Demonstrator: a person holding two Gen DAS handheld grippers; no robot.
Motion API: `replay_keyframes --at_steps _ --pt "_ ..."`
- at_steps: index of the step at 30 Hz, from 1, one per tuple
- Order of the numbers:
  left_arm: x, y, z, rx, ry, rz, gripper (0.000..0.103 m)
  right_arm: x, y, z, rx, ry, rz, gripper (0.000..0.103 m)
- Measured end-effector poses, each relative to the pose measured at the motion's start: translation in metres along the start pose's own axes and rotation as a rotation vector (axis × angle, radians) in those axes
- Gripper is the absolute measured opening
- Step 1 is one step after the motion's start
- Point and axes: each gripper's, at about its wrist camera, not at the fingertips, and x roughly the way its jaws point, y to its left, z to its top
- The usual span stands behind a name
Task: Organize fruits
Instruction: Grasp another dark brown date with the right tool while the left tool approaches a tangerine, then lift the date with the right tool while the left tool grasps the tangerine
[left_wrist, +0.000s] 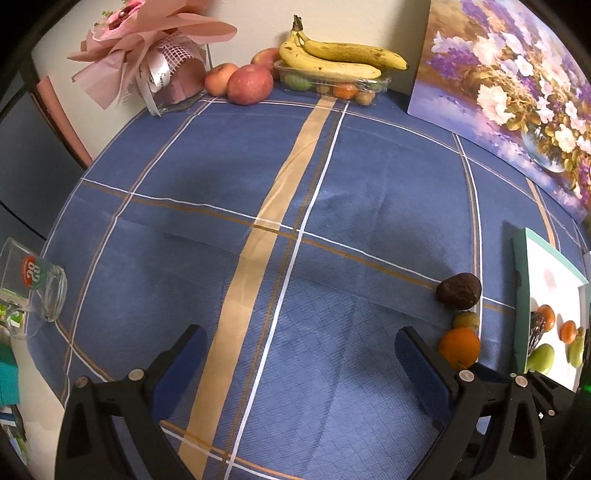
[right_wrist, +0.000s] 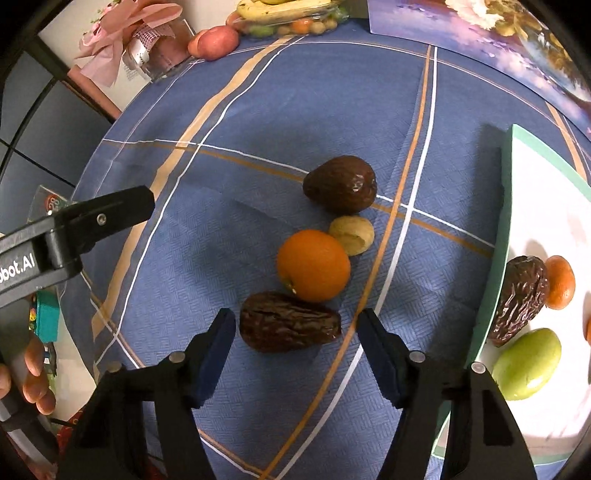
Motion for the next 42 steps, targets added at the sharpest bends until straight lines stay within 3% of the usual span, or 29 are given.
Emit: replay_keyframes --at_steps 2,9,18,27,37,42 --pt "0.000 -0.002 0.000 0.004 0.000 0.000 0.103 0.000 0.001 0.001 -0.003 -0.002 0.012 0.058" --pt "-0.001 -0.012 0.000 0.035 -0.006 0.007 0.103 -0.010 -0.004 -0.002 -0.008 -0.019 0.017 0.058" --pt "-0.003 -0.025 -0.001 0.042 -0.020 -0.019 0.103 -0.054 -0.036 -0.013 0.060 -0.120 -0.016 0.058" --pt "0.005 -0.038 0.000 0.007 0.003 -0.101 0.103 -0.098 -0.090 -0.027 0.212 -0.241 -0.143 0.058" --pt "0.017 -0.073 -0.005 0.018 0.061 -0.232 0.101 -0.126 -0.131 -0.039 0.345 -0.303 -0.169 0.058" --pt "0.020 -0.094 -0.009 0.079 0.084 -0.269 0.088 -0.125 -0.136 -0.040 0.369 -0.304 -0.174 0.058"
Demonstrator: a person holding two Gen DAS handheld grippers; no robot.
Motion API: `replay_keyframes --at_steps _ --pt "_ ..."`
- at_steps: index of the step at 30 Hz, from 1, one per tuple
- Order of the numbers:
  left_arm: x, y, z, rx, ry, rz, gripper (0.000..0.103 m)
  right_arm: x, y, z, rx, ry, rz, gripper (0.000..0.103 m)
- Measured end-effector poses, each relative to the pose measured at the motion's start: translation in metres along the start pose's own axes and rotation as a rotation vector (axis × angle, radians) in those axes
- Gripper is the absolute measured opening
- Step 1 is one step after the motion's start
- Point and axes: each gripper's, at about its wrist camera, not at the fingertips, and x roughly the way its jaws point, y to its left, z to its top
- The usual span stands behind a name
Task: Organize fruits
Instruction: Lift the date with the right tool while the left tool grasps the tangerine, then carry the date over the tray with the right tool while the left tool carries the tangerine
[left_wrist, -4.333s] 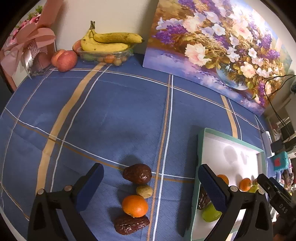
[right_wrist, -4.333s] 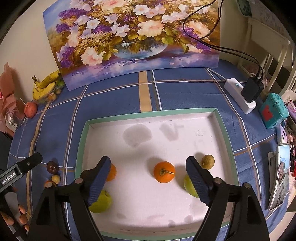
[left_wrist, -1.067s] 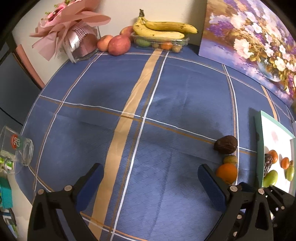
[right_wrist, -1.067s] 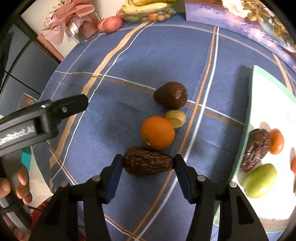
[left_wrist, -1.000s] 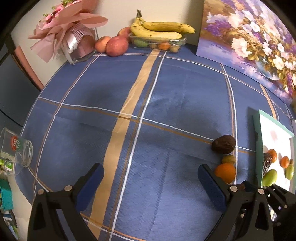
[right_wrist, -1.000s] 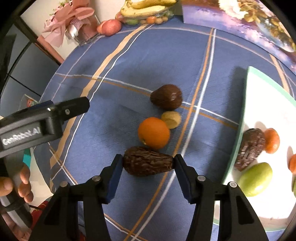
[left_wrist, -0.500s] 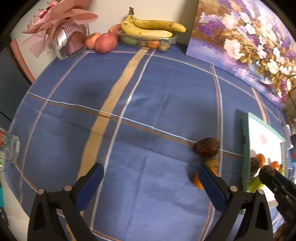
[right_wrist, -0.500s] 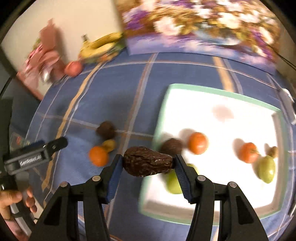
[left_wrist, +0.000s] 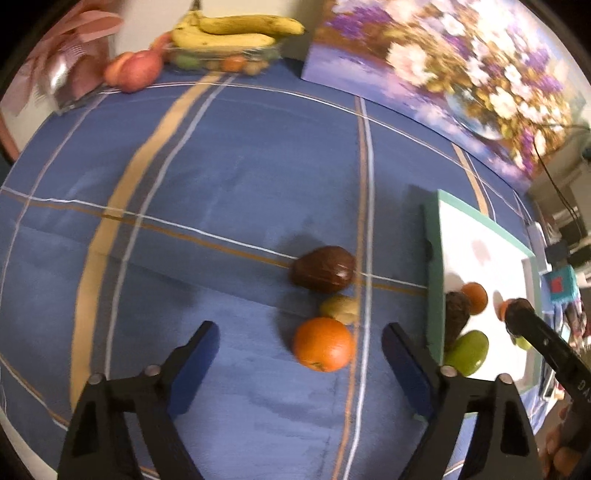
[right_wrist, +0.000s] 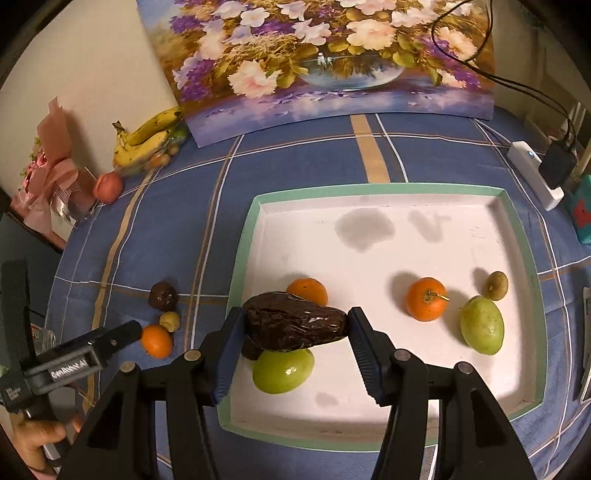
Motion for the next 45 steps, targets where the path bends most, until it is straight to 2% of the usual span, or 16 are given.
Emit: replay_keyframes --at_steps 2,4,10,12,13,14,19,22,28,30,36,40,45 --pt "0.003 -0.003 0.000 0.006 0.009 -0.013 0.077 0.001 0.000 0.000 -0.003 0.002 0.003 0.058" --pt "0.008 -0.006 -0.001 0.008 0.026 -0.019 0.071 0.003 0.003 0.000 -0.008 0.005 0.005 0.058" --pt "0.020 -0.006 0.001 0.006 0.069 -0.017 0.062 0.004 0.002 0.000 -0.011 0.011 0.012 0.058" --pt "0.023 -0.006 0.001 0.005 0.080 -0.020 0.055 0.004 0.001 0.000 -0.009 0.010 0.014 0.058" --pt "0.024 -0.006 0.001 0.005 0.084 -0.024 0.042 0.004 0.000 0.000 -0.006 0.009 0.016 0.058" --pt "0.024 -0.006 0.001 0.004 0.089 -0.036 0.041 0.003 0.000 0.000 -0.003 0.008 0.017 0.058" --pt "0.019 -0.012 0.002 0.026 0.069 -0.043 0.040 0.001 -0.005 0.000 0.016 0.002 0.025 0.058" --pt "0.006 -0.015 0.002 0.031 0.030 -0.051 0.040 -0.001 -0.010 0.001 0.032 -0.004 0.030 0.058" --pt "-0.027 -0.029 -0.002 0.072 -0.067 -0.116 0.040 -0.008 -0.027 0.003 0.079 -0.025 0.026 0.058" --pt "-0.030 -0.039 -0.004 0.091 -0.078 -0.140 0.040 -0.014 -0.037 0.004 0.107 -0.044 0.013 0.058" --pt "-0.035 -0.081 -0.023 0.203 -0.064 -0.216 0.040 -0.041 -0.072 0.007 0.197 -0.124 -0.052 0.058" --pt "-0.032 -0.110 -0.036 0.277 -0.028 -0.253 0.040 -0.060 -0.092 0.005 0.240 -0.170 -0.088 0.058" --pt "-0.022 -0.135 -0.050 0.349 0.007 -0.244 0.040 -0.073 -0.101 0.001 0.250 -0.197 -0.110 0.058"
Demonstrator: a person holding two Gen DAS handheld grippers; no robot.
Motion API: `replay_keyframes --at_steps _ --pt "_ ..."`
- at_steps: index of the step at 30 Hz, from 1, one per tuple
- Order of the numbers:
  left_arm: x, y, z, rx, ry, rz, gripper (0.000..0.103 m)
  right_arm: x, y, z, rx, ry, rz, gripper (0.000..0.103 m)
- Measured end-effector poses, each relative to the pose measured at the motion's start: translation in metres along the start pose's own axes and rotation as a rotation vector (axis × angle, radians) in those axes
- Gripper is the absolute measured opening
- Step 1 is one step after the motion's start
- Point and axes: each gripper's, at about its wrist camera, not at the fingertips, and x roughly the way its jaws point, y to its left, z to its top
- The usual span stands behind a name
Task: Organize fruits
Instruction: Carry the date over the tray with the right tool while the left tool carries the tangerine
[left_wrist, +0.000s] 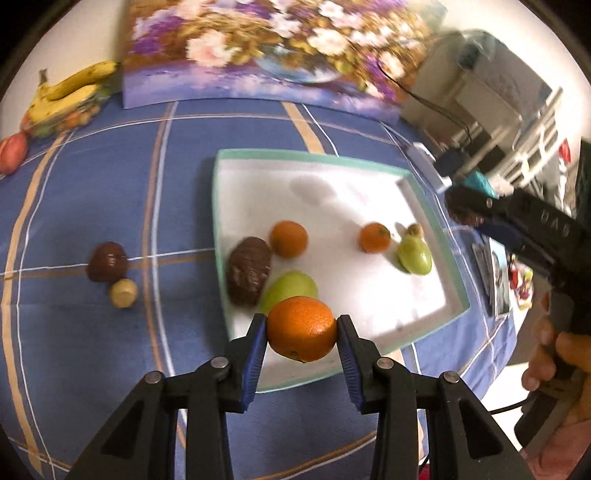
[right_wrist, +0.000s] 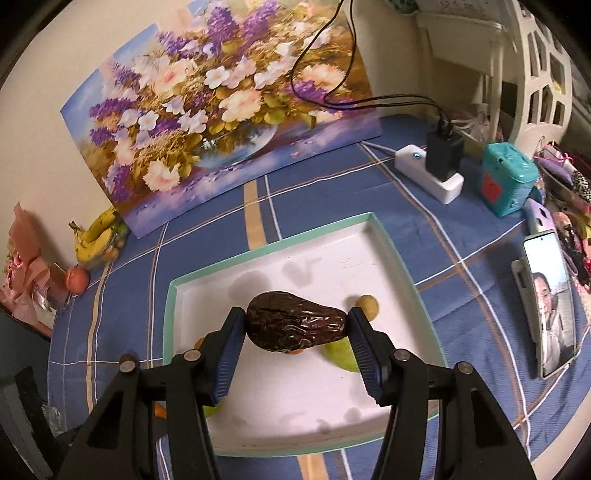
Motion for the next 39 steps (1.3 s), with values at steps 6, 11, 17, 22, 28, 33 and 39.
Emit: replay_keyframes --at_steps 6,11,17,22,28,33,39 --pt "0.013 -0.011 -0.004 0.028 0.042 0.008 0.040 0.002 0.001 -0.003 -0.017 0.018 -0.003 0.058" --pt "0.020 -0.011 -0.006 0.025 0.064 0.023 0.040 0.006 0.003 -0.005 -0.035 0.035 0.008 0.058" --pt "0.024 -0.012 -0.007 0.026 0.080 0.032 0.040 0.014 0.005 -0.008 -0.058 0.066 0.010 0.058" --pt "0.030 -0.012 -0.009 0.027 0.096 0.040 0.040 0.030 0.008 -0.014 -0.077 0.123 0.003 0.058" --pt "0.037 -0.011 -0.009 0.013 0.110 0.054 0.040 0.045 0.014 -0.022 -0.108 0.182 -0.005 0.058" --pt "0.038 -0.009 -0.009 0.007 0.116 0.058 0.040 0.058 0.018 -0.029 -0.133 0.231 -0.015 0.058" --pt "0.046 -0.006 -0.010 -0.015 0.144 0.077 0.040 0.068 0.020 -0.035 -0.153 0.269 -0.038 0.058"
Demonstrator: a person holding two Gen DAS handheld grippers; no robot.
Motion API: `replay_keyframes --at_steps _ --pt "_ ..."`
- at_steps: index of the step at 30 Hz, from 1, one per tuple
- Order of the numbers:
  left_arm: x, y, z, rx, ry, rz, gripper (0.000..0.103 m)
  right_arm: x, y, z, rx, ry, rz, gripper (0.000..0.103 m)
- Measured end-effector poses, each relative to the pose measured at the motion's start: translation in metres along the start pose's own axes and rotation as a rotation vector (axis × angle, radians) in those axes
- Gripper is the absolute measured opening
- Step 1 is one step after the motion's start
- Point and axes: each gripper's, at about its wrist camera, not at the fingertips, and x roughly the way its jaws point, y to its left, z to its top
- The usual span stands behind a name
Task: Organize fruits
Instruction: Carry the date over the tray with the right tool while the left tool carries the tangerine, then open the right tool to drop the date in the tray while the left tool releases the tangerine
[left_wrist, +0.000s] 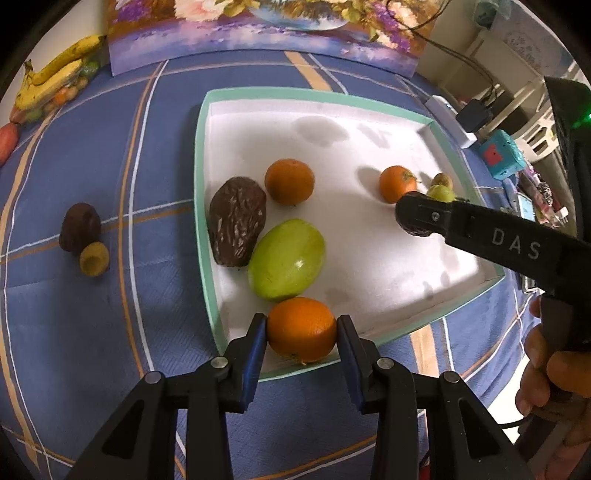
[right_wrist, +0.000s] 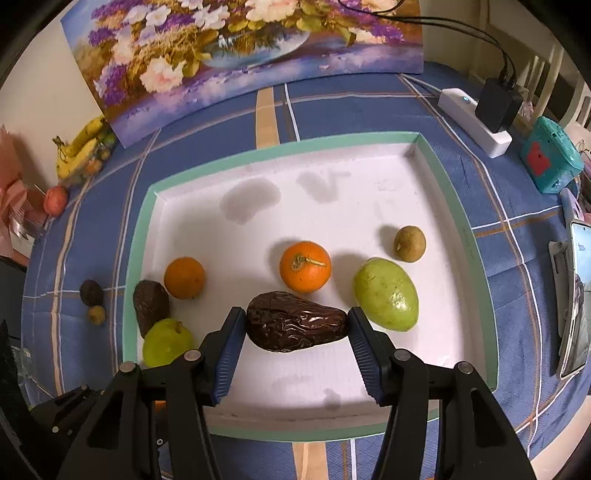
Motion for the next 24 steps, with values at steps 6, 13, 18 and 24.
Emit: replay_keyframes --at_steps 6,13,18,24 --pt "0.003 0.002 0.000 -0.017 0.004 -0.004 0.041 0.012 -0.002 -0.003 0.006 0.036 -0.015 0.058" --pt "0.004 0.003 0.001 -0.020 0.007 -0.009 0.041 0.023 -0.006 -0.006 0.008 0.073 -0.018 0.058" --pt "0.004 0.002 0.001 -0.021 0.008 -0.009 0.041 0.023 -0.005 -0.006 0.005 0.075 -0.020 0.058" --pt "0.003 0.004 0.001 -0.028 0.015 -0.016 0.041 0.024 -0.005 -0.006 0.005 0.075 -0.019 0.058"
